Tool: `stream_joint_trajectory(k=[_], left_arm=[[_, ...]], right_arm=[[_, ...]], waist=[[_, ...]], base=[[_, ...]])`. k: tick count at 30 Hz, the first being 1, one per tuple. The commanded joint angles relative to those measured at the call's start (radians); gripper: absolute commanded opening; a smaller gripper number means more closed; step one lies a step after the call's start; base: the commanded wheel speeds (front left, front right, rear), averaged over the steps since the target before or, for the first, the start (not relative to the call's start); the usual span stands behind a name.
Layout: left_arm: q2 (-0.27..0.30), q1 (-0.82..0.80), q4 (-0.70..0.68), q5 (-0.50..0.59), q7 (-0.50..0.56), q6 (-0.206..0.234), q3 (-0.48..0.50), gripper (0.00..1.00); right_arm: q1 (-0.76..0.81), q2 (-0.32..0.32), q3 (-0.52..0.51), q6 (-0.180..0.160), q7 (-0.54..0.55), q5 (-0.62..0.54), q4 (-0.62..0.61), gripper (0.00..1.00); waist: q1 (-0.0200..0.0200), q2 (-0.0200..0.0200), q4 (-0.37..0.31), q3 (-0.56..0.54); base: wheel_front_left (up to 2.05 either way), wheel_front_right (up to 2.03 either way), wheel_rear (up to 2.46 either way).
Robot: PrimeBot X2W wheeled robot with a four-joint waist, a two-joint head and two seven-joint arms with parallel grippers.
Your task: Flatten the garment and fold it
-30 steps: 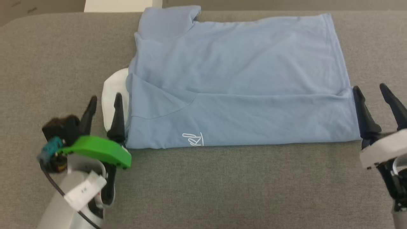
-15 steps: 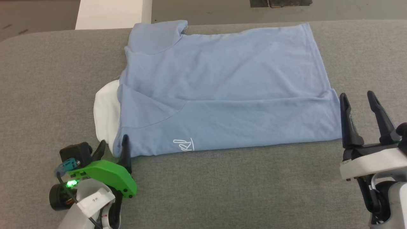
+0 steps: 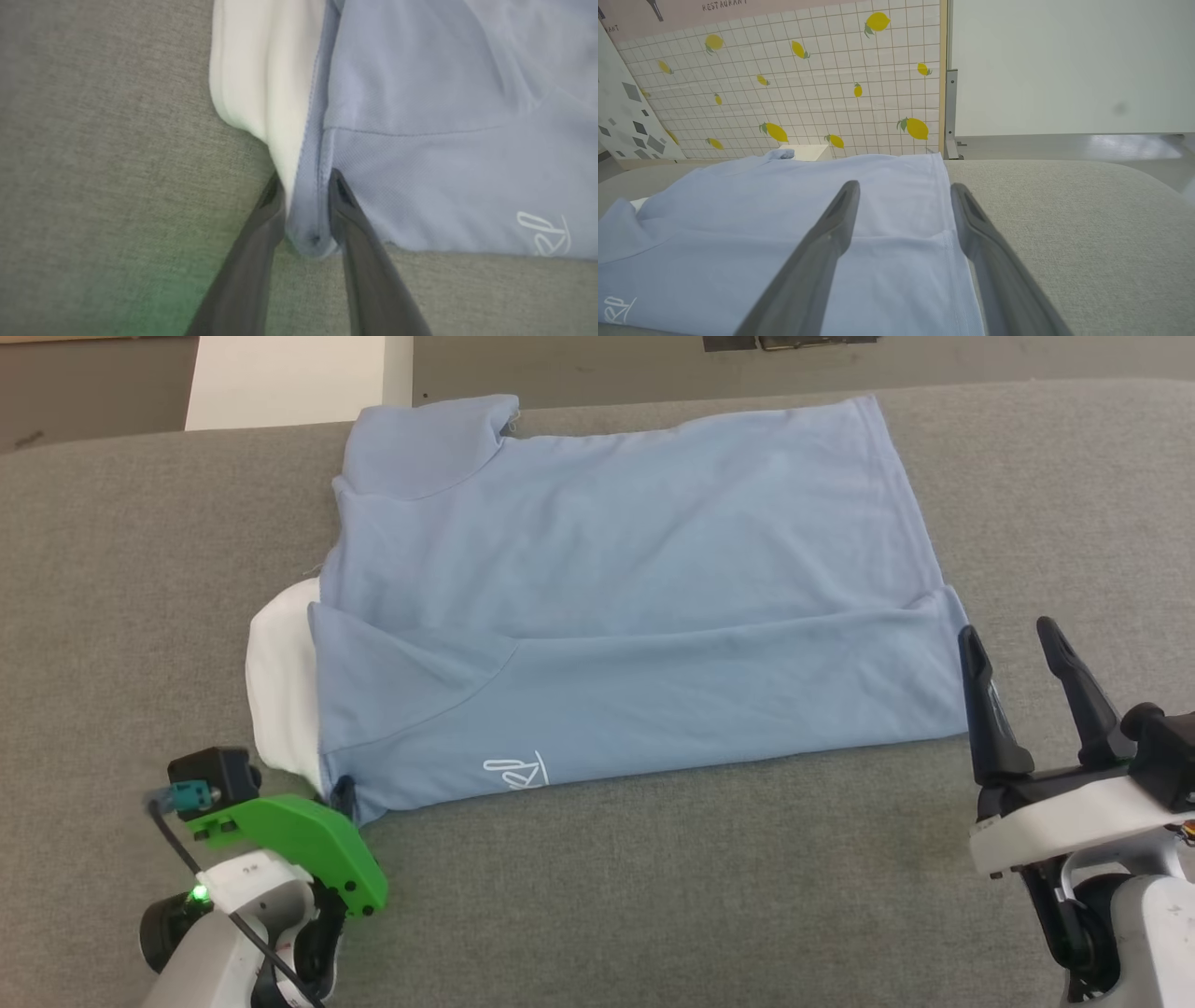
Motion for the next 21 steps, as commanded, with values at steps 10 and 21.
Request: stream_joint_trajectory(k=[10, 21], left_arm=[[-0.003, 0.003, -0.009, -0.009, 0.003, -0.016, -0.024, 0.0], [-0.002, -0.021, -0.015, -0.001, -0.013, -0.038, -0.04, 0.0]], right_arm=[[-0.037, 0.05, -0.09, -0.002, 0.158, -0.043, 0.148, 1.0], [-0.16, 0.092, -0.21, -0.002, 0.653, -0.165, 0.242, 1.0]], waist=[[0.0, -0.0001, 0.015, 0.004], [0.0, -0.0001, 0.044, 0.033]], base=[[0.0, 0.0, 0.0], [0.0, 0.0, 0.0]])
